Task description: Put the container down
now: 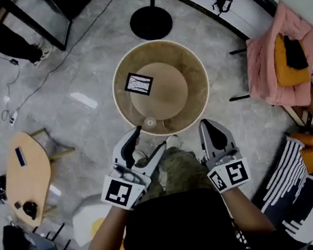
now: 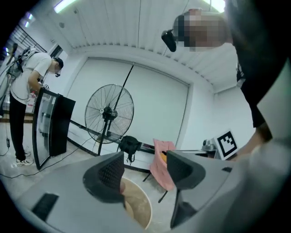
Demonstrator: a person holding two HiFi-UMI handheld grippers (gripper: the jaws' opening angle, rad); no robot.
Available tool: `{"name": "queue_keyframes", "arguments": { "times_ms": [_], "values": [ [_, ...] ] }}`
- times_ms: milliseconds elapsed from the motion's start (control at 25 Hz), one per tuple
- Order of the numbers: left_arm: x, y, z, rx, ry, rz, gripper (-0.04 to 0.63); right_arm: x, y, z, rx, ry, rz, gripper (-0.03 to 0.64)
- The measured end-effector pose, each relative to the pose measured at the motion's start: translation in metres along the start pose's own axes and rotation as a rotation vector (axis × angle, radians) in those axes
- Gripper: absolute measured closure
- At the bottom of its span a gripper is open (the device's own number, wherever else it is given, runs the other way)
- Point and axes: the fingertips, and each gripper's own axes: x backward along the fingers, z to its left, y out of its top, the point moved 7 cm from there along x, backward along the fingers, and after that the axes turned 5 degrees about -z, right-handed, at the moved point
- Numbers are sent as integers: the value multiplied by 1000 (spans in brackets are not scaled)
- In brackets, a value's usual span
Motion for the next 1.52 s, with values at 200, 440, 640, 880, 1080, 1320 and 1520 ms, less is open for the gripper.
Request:
{"name": "queue_keyframes", "arguments": {
  "times_ms": [200, 440, 640, 880, 1080, 1320, 1520],
  "values": [
    [1, 61, -35, -62, 13, -120, 353, 16, 70, -19, 23, -40, -67, 595],
    [-6, 110, -37, -147, 147, -141, 540, 33, 125, -38, 63, -84, -114, 595],
    [1, 133, -5, -131, 157, -154, 575, 38, 136, -35, 116, -211, -120, 595],
    [12, 161, 17, -170, 68, -128, 575, 63, 146, -13, 58, -329, -163, 595],
    [22, 172, 40, -185, -3, -144, 575, 58, 163, 17, 73, -415, -205, 595],
    [30, 183, 60, -204, -61, -159, 575, 44, 162, 50, 130, -453, -182, 595],
    [37, 190, 80, -199, -87, -147, 575, 37, 151, 68, 131, -473, -169, 595]
  ]
}}
